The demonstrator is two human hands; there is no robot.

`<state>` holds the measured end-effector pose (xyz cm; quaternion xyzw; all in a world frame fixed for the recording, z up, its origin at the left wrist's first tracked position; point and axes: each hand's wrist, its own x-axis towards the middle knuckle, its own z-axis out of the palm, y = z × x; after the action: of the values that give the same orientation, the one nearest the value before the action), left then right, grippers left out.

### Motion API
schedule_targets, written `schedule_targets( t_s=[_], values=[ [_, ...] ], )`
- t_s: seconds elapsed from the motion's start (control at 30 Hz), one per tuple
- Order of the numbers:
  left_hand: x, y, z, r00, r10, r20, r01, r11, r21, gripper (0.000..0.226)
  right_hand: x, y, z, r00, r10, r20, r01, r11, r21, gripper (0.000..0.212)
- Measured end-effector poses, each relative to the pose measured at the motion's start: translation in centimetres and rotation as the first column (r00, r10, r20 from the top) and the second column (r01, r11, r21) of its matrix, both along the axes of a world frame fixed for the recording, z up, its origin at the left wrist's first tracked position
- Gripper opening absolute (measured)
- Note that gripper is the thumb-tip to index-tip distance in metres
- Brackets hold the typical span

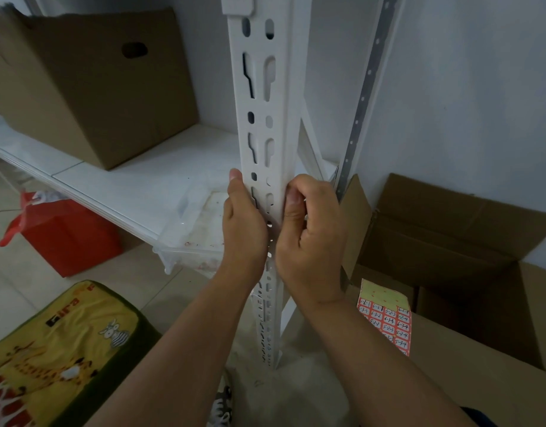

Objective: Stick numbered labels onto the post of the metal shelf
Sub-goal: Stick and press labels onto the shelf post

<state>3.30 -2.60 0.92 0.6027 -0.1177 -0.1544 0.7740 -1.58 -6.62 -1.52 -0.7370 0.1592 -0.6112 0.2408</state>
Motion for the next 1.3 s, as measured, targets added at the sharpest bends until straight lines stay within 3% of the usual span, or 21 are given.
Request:
schedule_targets(
  t_s=[0.2,0.27,0.33,0.43,0.53,0.8,0.97,1.3],
  values=[
    [-0.1,0.1,0.1,1.0,0.0,-0.004,0.0,1.0,0.009,0.063,-0.3,-0.5,0.1,0.999,0.04,-0.027,-0.041,0.999,-0.029,0.008],
    [-0.1,0.1,0.0,1.0,0.024,-0.013,-0.024,0.999,0.032,0.058,-0.5,-0.8,0.2,0.996,0.091,-0.026,-0.091,0.996,-0.017,0.006],
    [0.0,0.0,-0.1,0.999,0.036,-0.019,-0.035,0.998,0.053,0.05,-0.9,-0.5,0.4,0.982,0.191,-0.01,-0.188,0.973,0.135,0.009],
    [0.1,0.0,-0.1,0.998,0.049,-0.032,-0.046,0.996,0.071,0.048,-1.4,-0.3,0.9,0.928,0.373,0.006,-0.339,0.836,0.433,0.012],
    [0.1,-0.1,-0.1,0.998,0.05,-0.048,-0.046,0.996,0.075,0.047,-1.7,-0.6,1.7,0.883,0.468,0.036,-0.414,0.739,0.532,0.015],
    [0.3,0.0,-0.3,0.999,0.035,-0.012,-0.034,0.995,0.097,0.051,-1.8,-1.2,2.4,0.817,0.571,0.083,-0.493,0.617,0.613,0.026],
    [0.3,-0.2,-0.4,0.999,0.042,-0.02,-0.04,0.996,0.08,0.052,-1.9,-1.1,2.9,0.827,0.56,0.05,-0.472,0.643,0.603,0.026],
    [-0.1,-0.3,-0.2,0.998,0.061,-0.02,-0.06,0.998,0.029,0.049,-1.8,-0.9,3.2,0.839,0.535,0.102,-0.457,0.59,0.665,0.025]
  ],
)
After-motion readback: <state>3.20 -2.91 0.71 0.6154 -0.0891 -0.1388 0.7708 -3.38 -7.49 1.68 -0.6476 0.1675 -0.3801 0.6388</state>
